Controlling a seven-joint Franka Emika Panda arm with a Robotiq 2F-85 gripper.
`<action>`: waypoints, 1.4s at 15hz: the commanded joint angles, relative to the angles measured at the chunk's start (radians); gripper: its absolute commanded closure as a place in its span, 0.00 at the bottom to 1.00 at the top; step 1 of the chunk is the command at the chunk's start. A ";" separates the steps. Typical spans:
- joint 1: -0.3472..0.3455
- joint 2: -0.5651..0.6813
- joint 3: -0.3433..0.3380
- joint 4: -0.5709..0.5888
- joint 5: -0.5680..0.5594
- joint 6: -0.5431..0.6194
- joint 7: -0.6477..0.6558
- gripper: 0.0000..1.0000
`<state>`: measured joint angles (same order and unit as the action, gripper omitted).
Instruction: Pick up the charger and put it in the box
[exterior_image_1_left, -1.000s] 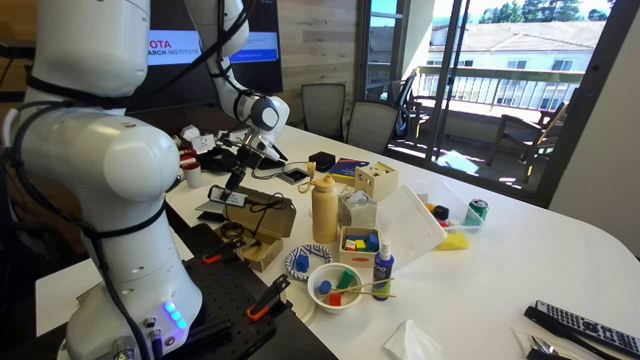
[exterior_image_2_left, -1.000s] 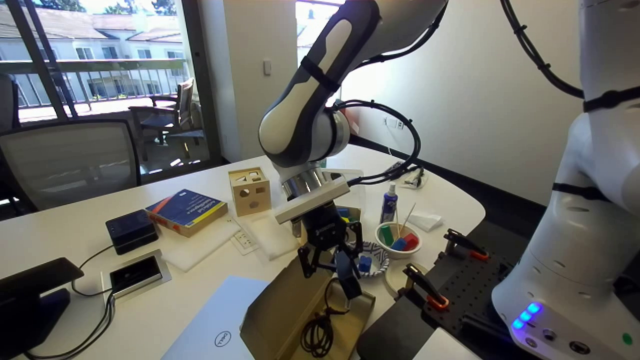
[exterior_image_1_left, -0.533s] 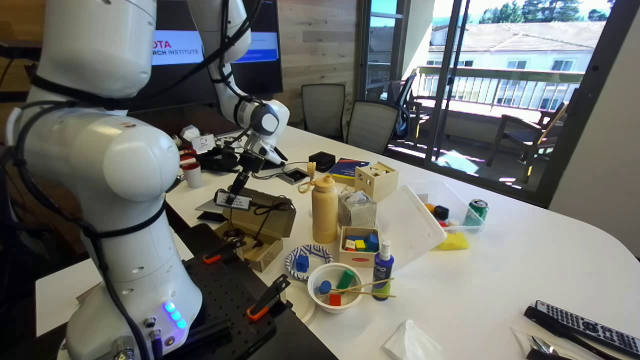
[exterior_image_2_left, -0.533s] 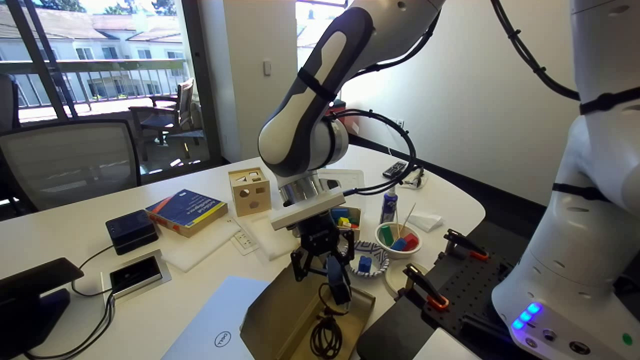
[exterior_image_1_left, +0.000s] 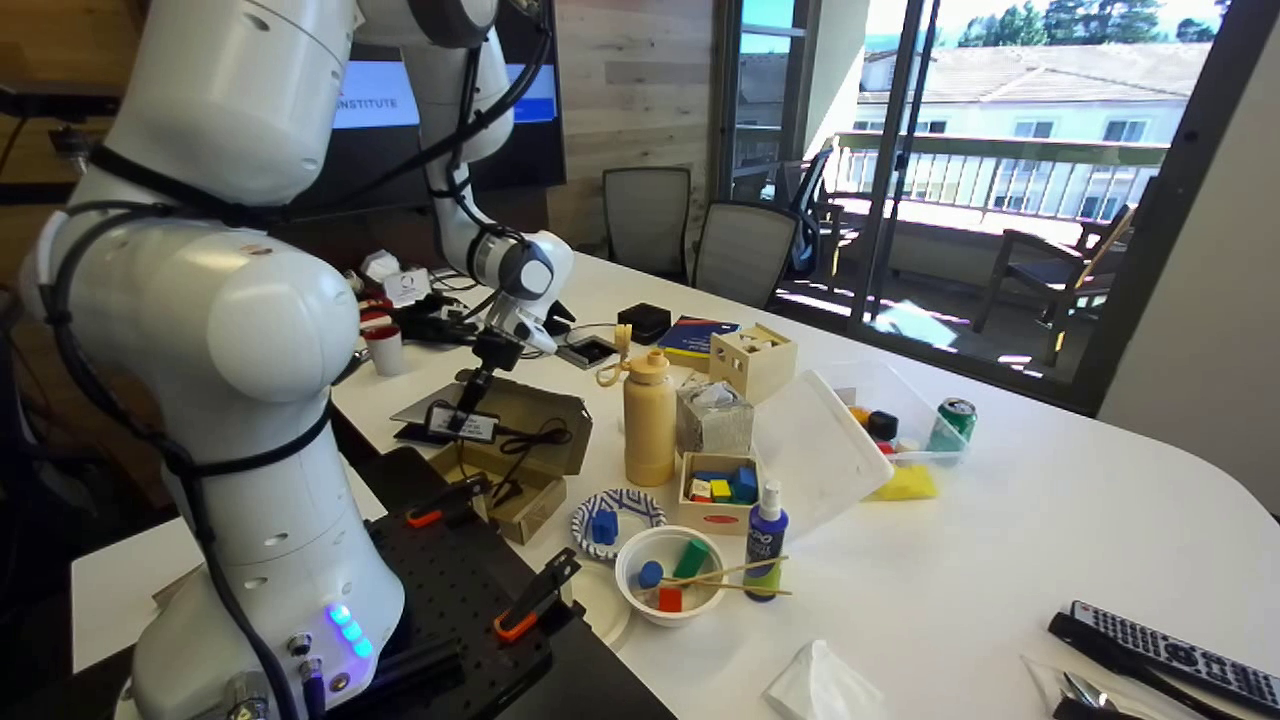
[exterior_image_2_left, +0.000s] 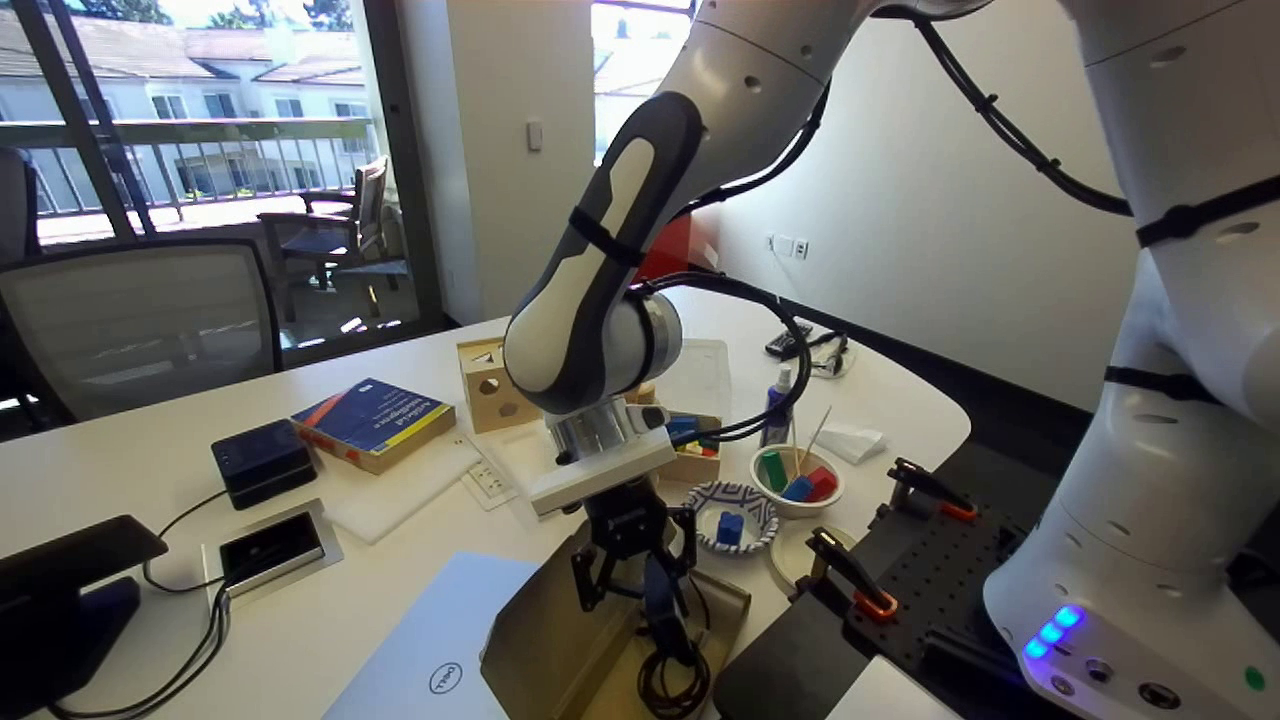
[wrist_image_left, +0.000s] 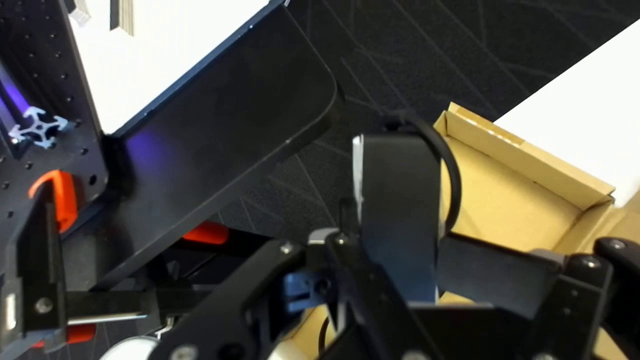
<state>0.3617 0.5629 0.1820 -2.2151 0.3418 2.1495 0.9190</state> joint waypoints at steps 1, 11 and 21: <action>-0.003 0.051 0.011 0.054 0.024 -0.060 0.025 0.87; 0.051 0.211 0.006 0.150 0.031 -0.043 0.157 0.87; 0.080 0.302 0.002 0.202 0.037 0.003 0.340 0.87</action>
<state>0.4318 0.8484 0.1914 -2.0320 0.3674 2.1351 1.2059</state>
